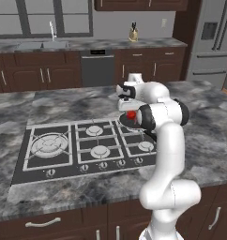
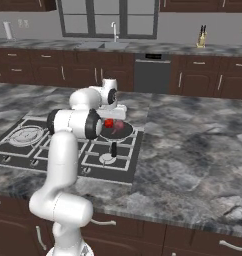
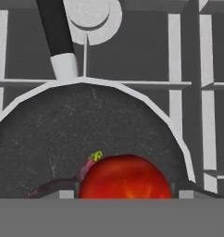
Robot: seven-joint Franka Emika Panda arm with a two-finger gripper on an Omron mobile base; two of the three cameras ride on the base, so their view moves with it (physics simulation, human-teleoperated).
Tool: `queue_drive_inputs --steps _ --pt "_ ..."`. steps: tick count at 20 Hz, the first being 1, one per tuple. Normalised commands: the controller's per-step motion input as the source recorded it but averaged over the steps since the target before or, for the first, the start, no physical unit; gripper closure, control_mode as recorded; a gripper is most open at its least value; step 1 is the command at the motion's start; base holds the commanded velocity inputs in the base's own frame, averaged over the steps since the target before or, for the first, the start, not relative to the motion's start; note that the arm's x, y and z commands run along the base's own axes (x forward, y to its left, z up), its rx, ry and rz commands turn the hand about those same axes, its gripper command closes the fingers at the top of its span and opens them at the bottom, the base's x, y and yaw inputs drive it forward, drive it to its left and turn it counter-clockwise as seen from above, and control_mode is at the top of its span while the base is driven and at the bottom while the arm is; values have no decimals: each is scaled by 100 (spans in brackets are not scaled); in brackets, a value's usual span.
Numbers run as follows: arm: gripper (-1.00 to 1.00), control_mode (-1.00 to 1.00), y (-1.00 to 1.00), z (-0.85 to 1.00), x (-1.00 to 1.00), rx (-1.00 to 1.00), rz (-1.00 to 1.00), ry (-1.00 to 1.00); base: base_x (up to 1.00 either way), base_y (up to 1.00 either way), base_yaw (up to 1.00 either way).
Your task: Place the pan on the rear right burner on the stove. Then place the tomato and the onion in the pan and turn on the rear right burner.
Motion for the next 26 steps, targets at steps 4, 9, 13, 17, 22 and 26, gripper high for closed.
queue_drive_inputs --steps 4,9,13,17,22,26 --pt "100 -100 3 -16 24 0 2 0 0 0 0" --pt "100 -100 0 -38 2 0 0 0 0 0 0" --pt "100 -100 -26 -15 -36 0 0 1 0 0 0" --pt "100 -100 -3 0 -1 0 0 0 0 0 0" --pt "-100 -100 0 0 0 0 0 0 0 0 0" --pt "-100 -100 0 0 0 0 0 0 0 0 0"
